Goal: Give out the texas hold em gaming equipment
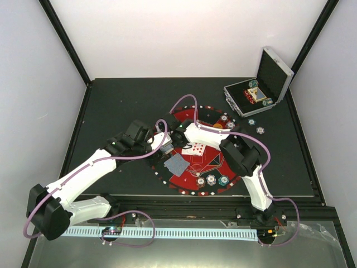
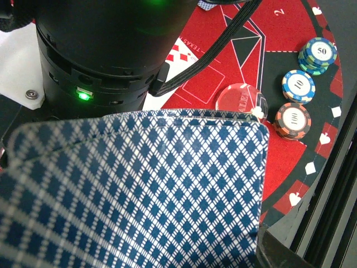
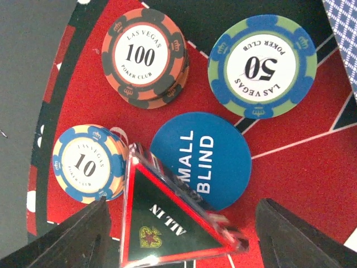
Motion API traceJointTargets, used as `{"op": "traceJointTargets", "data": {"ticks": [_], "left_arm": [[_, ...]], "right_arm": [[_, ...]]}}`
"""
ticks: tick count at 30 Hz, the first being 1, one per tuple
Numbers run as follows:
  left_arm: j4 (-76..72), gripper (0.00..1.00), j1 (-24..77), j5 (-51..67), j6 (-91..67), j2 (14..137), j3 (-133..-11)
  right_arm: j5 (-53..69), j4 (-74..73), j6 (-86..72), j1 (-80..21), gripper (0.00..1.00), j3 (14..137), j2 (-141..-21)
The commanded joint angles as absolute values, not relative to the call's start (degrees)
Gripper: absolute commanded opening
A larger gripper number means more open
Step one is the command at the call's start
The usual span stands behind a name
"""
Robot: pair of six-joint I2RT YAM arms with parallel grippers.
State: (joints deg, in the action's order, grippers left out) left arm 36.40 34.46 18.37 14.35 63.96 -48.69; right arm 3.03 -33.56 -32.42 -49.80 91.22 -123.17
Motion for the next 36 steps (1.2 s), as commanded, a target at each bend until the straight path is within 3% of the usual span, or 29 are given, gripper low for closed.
{"op": "traceJointTargets", "data": {"ticks": [1,11,20,28,36], "left_arm": [[35.42,0.38,34.06,19.41,14.15,62.51,-49.34],[35.39,0.38,34.09,19.78,14.23,62.18,-49.41],[35.14,0.38,34.14,21.4,14.27,61.94,-49.25],[34.69,0.38,36.33,26.41,15.73,63.66,-49.32],[35.06,0.38,41.35,29.17,15.65,66.54,-49.6]], "right_arm": [[1.65,-32.34,-32.0,-50.01,0.74,91.54,-121.33],[1.21,-29.78,-31.3,-49.24,0.79,86.13,-112.78],[1.75,-25.7,-28.79,-40.55,0.82,66.62,-93.25],[18.41,-17.67,-25.16,-26.93,0.82,44.65,-68.18],[44.76,-10.17,-25.57,-27.99,0.81,37.9,-59.7]]}}
